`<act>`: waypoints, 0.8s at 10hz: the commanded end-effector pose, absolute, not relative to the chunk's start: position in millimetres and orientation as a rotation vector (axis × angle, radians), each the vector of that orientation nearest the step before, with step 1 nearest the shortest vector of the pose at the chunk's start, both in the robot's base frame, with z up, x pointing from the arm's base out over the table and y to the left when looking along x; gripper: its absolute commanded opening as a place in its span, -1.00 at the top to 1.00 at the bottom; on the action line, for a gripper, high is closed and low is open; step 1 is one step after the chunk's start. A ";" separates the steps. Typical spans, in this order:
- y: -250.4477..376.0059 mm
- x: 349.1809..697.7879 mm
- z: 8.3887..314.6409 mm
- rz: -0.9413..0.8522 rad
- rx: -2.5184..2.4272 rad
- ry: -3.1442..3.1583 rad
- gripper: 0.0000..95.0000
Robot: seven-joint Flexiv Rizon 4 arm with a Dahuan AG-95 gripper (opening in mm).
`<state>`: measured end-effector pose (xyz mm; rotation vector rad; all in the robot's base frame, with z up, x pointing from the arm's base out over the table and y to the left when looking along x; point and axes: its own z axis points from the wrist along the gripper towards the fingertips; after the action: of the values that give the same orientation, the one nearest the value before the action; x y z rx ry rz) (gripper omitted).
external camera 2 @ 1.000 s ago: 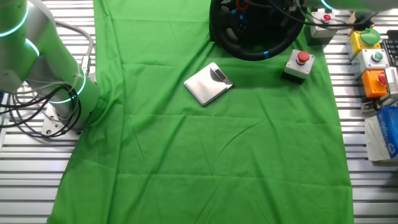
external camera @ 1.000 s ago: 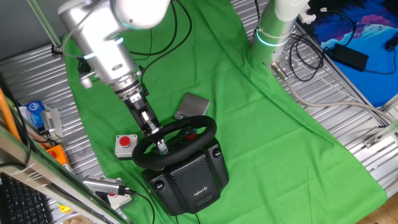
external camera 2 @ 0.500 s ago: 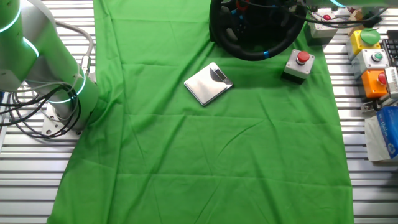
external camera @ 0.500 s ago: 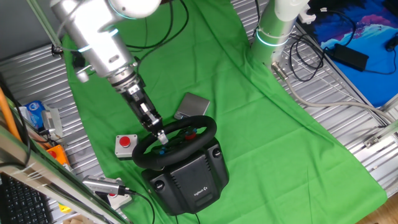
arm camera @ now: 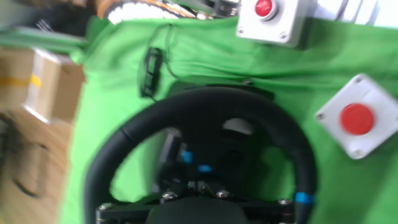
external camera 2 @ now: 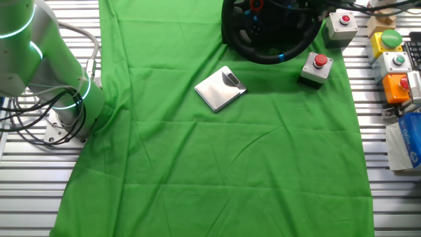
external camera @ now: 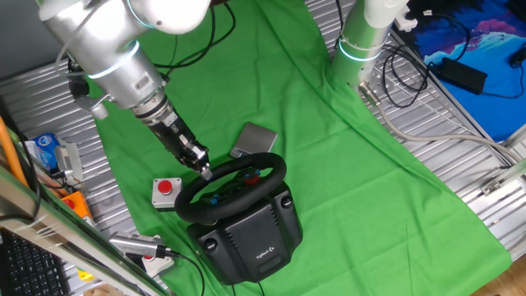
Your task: Rotate the steering wheel 90 degrees clockwise
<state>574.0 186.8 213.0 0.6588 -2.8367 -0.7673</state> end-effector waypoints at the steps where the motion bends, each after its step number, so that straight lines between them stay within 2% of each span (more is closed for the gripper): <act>1: 174.1 574.5 206.0 -0.713 0.731 -2.837 1.00; 8: 174.1 574.5 206.0 -0.535 0.504 -2.878 1.00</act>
<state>575.5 174.2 206.8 0.5711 -2.8563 -0.5319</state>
